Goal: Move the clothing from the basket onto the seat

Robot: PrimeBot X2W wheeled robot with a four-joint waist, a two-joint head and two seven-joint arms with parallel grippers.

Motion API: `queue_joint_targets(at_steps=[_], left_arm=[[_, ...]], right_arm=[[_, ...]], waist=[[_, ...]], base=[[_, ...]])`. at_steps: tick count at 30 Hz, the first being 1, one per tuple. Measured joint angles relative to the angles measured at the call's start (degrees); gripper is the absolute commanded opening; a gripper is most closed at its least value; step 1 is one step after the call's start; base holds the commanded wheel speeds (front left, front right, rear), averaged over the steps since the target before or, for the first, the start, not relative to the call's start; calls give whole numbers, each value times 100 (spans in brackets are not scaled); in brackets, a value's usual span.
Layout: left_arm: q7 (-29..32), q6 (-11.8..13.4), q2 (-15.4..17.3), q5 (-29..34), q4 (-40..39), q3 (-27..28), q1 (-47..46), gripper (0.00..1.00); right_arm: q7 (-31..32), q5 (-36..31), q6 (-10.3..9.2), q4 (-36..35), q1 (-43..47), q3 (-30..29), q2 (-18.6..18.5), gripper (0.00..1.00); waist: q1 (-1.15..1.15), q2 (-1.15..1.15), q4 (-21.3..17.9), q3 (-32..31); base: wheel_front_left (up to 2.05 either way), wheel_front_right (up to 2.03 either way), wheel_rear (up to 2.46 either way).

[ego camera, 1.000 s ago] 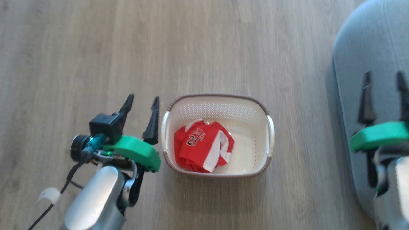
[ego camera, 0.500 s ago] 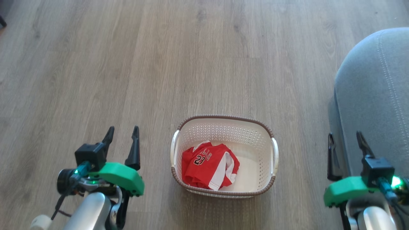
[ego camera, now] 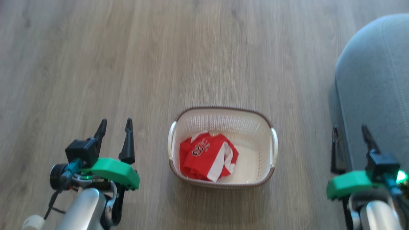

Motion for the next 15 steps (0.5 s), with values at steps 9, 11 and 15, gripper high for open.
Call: queue_joint_targets(at_steps=[9, 11, 15], left_arm=[[26, -55, -32, 174, -55, -14, -901, 100], [49, -70, -64, 231, -31, -42, -1260, 100], [193, -163, -171, 368, 275, -212, -1939, 100]], right_arm=[[-1, -68, 0, -377, -1034, -132, 2, 100], [-1, -71, 0, -434, -1299, -133, 1, 100], [-19, -71, 0, -532, -1877, -123, -1, 100]], waist=[[0, 0, -66, 1107], [0, 0, -86, 1414], [1, 0, -132, 2062]], base=[[0, 0, 0], [0, 0, 0], [0, 0, 0]])
